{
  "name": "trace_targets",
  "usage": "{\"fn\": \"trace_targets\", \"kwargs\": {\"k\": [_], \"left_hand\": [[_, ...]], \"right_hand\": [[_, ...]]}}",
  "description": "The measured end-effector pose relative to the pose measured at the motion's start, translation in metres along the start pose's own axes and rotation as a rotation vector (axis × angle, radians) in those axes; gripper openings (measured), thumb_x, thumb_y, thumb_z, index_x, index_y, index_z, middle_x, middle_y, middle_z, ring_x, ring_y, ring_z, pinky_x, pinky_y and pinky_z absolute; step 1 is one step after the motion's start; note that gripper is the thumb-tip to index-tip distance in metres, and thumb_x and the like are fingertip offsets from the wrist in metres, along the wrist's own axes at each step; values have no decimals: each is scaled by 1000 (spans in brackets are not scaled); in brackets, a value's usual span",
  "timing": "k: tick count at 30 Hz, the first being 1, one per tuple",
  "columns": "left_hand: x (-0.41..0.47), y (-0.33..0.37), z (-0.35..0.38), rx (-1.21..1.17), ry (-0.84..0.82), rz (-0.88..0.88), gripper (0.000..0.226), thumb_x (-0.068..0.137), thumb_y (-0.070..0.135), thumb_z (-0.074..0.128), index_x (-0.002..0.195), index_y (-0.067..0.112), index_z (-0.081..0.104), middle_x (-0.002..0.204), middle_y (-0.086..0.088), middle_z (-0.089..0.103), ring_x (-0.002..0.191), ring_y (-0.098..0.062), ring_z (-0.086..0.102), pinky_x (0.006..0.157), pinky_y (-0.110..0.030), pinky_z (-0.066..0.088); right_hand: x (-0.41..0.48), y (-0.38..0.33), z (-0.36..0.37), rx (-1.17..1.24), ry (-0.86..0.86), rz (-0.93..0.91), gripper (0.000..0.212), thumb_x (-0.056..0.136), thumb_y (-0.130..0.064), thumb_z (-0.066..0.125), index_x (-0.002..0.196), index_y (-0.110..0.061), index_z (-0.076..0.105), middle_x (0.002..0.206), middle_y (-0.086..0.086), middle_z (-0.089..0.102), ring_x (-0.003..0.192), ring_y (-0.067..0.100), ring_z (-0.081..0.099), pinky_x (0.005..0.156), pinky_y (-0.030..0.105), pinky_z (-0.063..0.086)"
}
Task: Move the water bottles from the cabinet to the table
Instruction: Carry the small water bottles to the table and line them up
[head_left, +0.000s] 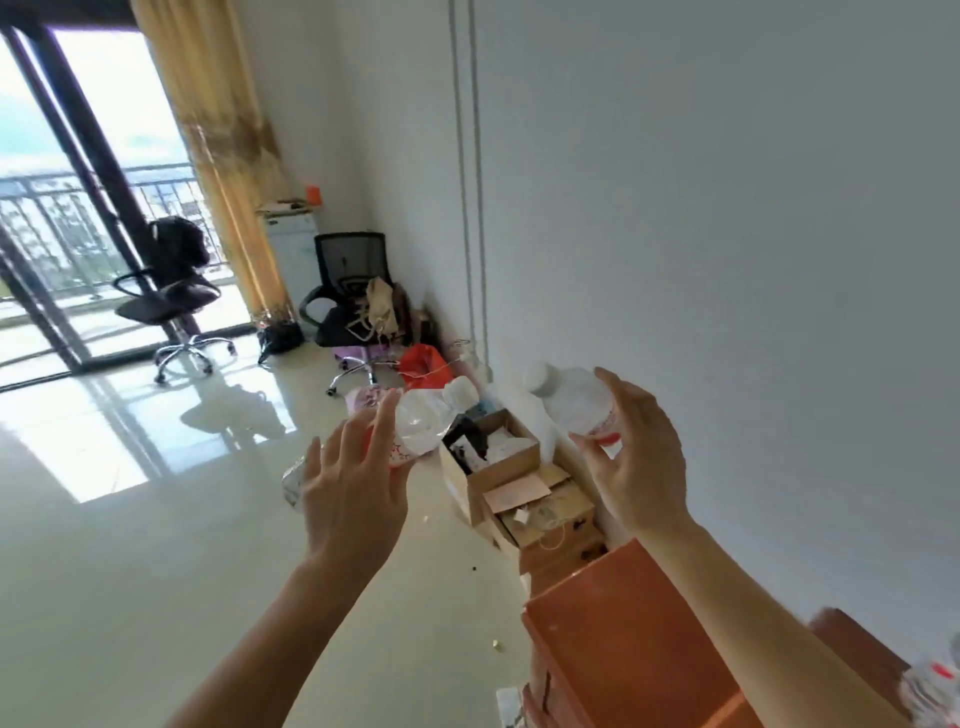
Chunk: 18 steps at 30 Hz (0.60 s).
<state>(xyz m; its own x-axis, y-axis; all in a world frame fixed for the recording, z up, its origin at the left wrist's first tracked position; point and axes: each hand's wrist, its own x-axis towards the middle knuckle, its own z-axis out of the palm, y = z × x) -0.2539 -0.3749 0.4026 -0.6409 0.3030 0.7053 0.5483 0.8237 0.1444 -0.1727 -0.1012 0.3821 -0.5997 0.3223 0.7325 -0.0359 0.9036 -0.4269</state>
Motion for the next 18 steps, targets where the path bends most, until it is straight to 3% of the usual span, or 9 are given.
{"fn": "trace_targets", "kwargs": {"k": [4,7,12,17,18], "left_hand": [[-4,-136,-31,201,3,-60,84,77,23,83,150,18,42,131,-14,61,119,-41,58,97,-76,38],[-14,-224,-66,307,-29,-195,79,83,23,77,153,21,40,135,-13,59,125,-41,54,96,-78,35],[-45,-359,-130,475,-23,-368,79,80,17,79,149,20,43,126,-11,61,115,-39,56,91,-77,38],[-82,-440,-169,599,-13,-549,85,77,16,82,151,23,42,123,-14,59,112,-39,56,92,-77,37],[-107,-501,-184,678,5,-668,87,76,16,83,152,23,40,125,-15,60,113,-40,57,92,-78,37]], "right_hand": [[28,-107,106,91,-35,-78,84,79,-21,86,149,-27,40,137,4,56,124,26,54,100,56,48],[41,-190,179,158,-106,-161,86,79,-21,85,151,-29,39,139,4,54,129,28,50,105,62,41],[47,-323,278,303,-184,-326,88,79,-21,86,151,-32,37,135,5,53,127,27,49,104,67,39],[48,-418,363,429,-218,-445,83,79,-17,86,150,-28,46,130,7,52,121,24,43,101,70,41],[38,-489,426,546,-250,-514,81,78,-17,87,149,-27,47,129,8,52,120,25,42,101,70,41]]}}
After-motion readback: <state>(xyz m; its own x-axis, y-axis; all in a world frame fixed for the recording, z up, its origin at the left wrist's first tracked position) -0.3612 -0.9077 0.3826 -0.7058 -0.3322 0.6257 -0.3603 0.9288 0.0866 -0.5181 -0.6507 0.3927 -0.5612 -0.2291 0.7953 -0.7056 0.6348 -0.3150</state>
